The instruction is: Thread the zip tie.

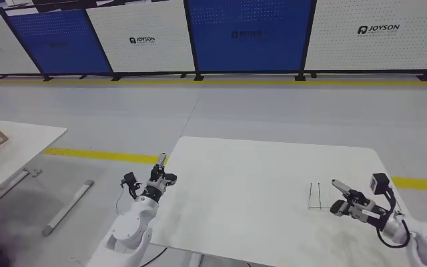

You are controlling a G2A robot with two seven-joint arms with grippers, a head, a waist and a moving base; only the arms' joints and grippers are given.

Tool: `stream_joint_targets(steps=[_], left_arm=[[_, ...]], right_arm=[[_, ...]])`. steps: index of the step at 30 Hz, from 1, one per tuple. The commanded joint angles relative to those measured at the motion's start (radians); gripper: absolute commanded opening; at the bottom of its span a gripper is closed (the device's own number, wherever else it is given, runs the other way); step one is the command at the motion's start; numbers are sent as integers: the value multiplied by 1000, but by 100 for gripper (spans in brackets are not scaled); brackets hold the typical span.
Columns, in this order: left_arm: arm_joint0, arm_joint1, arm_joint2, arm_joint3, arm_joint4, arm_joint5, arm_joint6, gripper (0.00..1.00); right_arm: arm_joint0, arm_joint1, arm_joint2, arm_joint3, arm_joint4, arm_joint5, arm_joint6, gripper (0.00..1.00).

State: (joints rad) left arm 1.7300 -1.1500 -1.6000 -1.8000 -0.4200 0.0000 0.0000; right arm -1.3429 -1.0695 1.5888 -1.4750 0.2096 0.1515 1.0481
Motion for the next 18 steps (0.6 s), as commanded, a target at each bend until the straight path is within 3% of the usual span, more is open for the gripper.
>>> stream_joint_targets(steps=[1,8,10,16,18], left_arm=[[0,0,0,0,0,0,0,100],[0,0,0,0,0,0,0,100],[0,0,0,0,0,0,0,100],[0,0,0,0,0,0,0,100],[0,0,0,0,0,0,0,100]], right_arm=[[37,7,8,37,-8,-21,84,100],[150,39,20,116,-110,-105,283,100],[199,45,11,183,-121,-131,335,100],[294,56,-121,268,-276,-168,342,100],[294,56,-121,268,-276,-168,342,100]])
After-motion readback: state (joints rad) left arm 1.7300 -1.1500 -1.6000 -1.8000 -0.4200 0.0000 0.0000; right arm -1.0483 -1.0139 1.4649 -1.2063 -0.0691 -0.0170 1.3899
